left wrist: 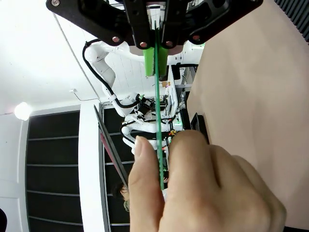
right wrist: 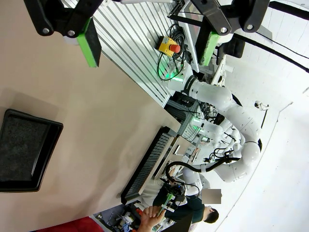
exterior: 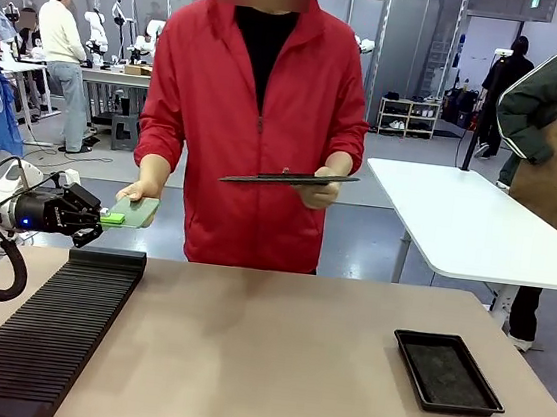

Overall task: Inspect the PCB.
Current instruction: Release the Blank PCB you were holding.

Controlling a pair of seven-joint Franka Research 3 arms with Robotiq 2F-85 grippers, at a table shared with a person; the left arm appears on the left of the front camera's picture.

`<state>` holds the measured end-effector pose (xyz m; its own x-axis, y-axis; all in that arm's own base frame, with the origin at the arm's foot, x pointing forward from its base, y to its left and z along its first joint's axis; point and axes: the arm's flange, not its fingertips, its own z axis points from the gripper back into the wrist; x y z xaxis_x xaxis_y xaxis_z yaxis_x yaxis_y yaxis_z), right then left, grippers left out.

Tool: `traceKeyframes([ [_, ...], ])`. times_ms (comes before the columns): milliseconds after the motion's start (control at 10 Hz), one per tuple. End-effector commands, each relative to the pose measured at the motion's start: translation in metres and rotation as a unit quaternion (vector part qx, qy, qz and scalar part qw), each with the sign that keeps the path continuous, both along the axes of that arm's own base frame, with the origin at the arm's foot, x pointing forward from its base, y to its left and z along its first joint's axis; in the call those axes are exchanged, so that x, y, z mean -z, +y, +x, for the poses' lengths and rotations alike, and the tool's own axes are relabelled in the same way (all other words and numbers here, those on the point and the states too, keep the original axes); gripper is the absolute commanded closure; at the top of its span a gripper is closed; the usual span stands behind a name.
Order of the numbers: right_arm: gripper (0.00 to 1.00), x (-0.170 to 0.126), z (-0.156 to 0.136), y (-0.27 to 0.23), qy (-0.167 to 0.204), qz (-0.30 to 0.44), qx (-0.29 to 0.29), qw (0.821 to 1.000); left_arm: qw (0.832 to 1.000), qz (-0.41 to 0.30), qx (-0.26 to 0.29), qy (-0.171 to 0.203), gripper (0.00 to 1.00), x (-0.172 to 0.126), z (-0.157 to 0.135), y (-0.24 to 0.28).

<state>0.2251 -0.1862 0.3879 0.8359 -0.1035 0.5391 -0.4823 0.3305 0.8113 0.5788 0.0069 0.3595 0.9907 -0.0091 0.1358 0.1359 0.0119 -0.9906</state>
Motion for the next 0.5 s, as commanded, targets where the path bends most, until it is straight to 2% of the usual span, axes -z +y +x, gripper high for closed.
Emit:
traceKeyframes([
  [0,0.00,-0.0004,-0.0012,-0.0011,-0.004,0.002,-0.002,1.000,1.000,0.001,0.004,-0.001,0.97,-0.0031,-0.0024,-0.0009],
  [400,0.00,-0.0004,-0.0012,-0.0011,-0.004,0.002,-0.002,1.000,1.000,0.001,0.004,-0.001,0.97,-0.0031,-0.0024,-0.0009],
])
